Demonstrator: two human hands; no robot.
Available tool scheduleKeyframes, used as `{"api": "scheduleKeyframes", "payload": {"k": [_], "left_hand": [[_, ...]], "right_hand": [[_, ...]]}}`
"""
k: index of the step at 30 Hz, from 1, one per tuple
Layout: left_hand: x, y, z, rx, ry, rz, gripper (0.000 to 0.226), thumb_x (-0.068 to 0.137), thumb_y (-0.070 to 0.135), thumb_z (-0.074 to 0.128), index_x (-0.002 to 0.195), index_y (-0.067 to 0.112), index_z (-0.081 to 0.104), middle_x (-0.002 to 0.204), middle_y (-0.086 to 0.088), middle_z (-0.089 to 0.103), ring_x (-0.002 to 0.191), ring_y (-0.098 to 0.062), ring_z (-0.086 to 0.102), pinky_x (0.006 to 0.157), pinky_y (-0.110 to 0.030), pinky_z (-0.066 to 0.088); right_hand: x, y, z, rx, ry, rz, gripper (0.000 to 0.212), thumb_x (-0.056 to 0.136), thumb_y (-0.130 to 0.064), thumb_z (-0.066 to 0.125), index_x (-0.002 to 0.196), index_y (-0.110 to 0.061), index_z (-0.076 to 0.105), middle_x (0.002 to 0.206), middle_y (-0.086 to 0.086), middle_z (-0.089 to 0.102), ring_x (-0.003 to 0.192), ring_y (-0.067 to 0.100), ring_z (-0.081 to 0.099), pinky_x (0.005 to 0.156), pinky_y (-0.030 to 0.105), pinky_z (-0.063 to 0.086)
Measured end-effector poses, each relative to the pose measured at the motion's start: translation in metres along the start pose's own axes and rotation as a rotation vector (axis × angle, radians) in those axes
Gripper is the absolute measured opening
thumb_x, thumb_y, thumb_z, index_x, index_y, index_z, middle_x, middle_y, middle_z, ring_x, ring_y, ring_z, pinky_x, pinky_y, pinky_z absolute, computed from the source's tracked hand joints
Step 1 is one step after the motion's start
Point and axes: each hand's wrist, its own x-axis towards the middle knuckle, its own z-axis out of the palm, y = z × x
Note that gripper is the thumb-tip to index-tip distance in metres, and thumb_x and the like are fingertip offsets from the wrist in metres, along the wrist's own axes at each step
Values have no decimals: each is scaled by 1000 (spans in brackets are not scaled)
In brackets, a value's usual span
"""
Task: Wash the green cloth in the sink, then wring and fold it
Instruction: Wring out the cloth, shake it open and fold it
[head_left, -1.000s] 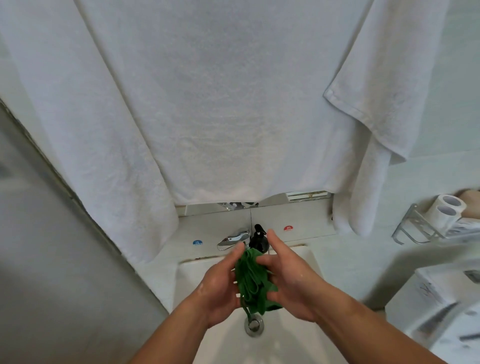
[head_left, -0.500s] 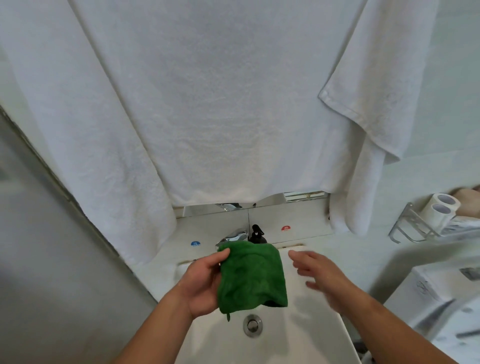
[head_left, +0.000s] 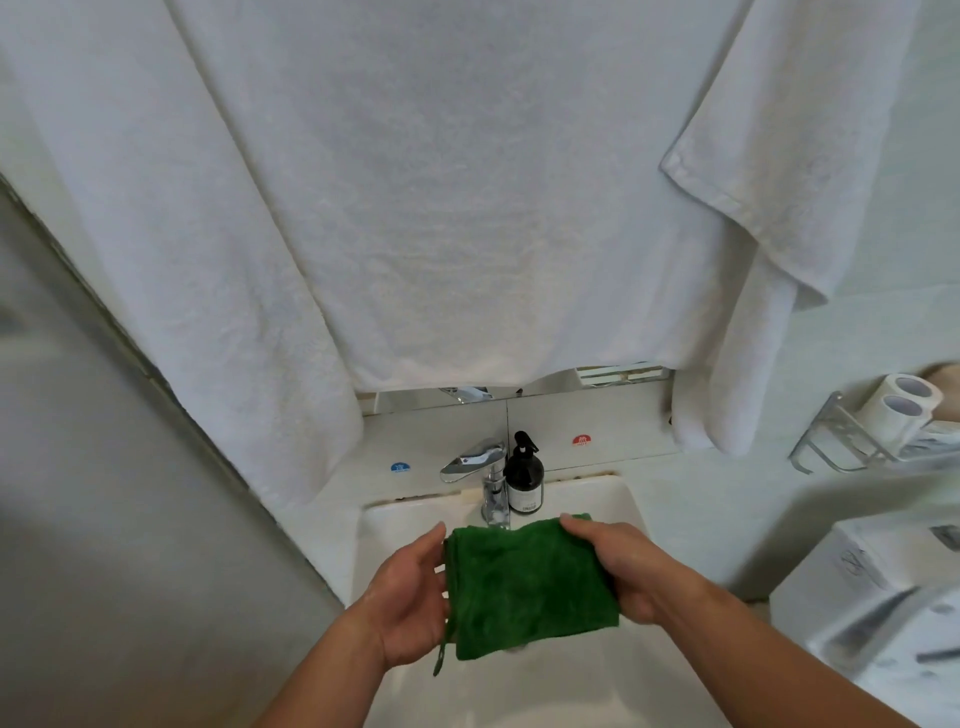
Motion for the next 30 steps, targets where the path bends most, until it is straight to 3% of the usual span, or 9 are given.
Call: {"api": "scheduleKeyframes", "payload": {"k": [7,12,15,17,19,21,23,25,30], "left_hand": [[7,-17,21,-106,-21,82,66,94,69,41,129,18,65,129,-18,66,115,-45,63,99,-65,47],[2,-32,53,-142,-15,191,49,92,53,60,124,17,69,121,-12,71,117,-34,65,101,-57,50],[5,-35,48,-180,4,231,41,92,28,64,131,14,62,120,-18,71,114,-38,66,98,-59,51],[7,-33,41,-277,-3,222,36,98,21,56,132,10,59,120,-23,69,112,-44,66,98,-64,48],[8,-30,38,-374,-15,207,37,100,24,52,133,9,58,123,-24,68,113,-45,64,101,-62,47],[9,-29,42,-426,-36,211,41,100,28,50,134,6,57,127,-25,65,117,-44,62,105,-59,44],[9,-30,45,-380,-55,228,42,99,29,53,133,5,58,128,-25,64,119,-44,61,103,-56,46],[10,-29,40,-275,-38,283,43,90,20,62,130,4,60,126,-24,66,119,-41,62,95,-51,50],[7,-20,11,28,-143,278,58,72,5,79,127,-1,61,125,-24,66,116,-40,64,96,-48,52]], "right_hand": [[-25,-6,41,5,-61,-135,65,89,-76,43,103,-21,75,97,3,77,98,24,70,96,48,52],[-34,18,73,-109,-141,-228,95,63,-100,36,130,-38,62,121,-7,70,112,13,66,104,41,50],[-44,12,59,-148,-169,-272,65,87,-79,36,114,-33,74,113,-14,73,108,3,66,96,28,52],[-36,10,38,-177,-48,-381,40,94,-57,53,111,-28,73,115,-13,72,103,-1,66,88,22,52],[-25,15,24,-302,58,-419,57,79,-56,76,128,-32,57,126,-12,63,113,6,61,97,30,50],[-19,24,25,-189,-52,-300,79,62,-55,86,129,-27,55,124,-7,66,114,15,63,103,42,49],[-8,36,33,1,-195,-274,65,65,-34,86,123,-14,64,115,3,75,107,23,70,99,47,53],[-2,41,36,176,-168,-288,53,71,-14,83,120,-4,66,110,14,75,103,30,72,90,44,57],[1,37,19,121,-175,-344,29,93,-17,62,120,-7,68,112,12,75,105,29,71,88,41,57]]}}
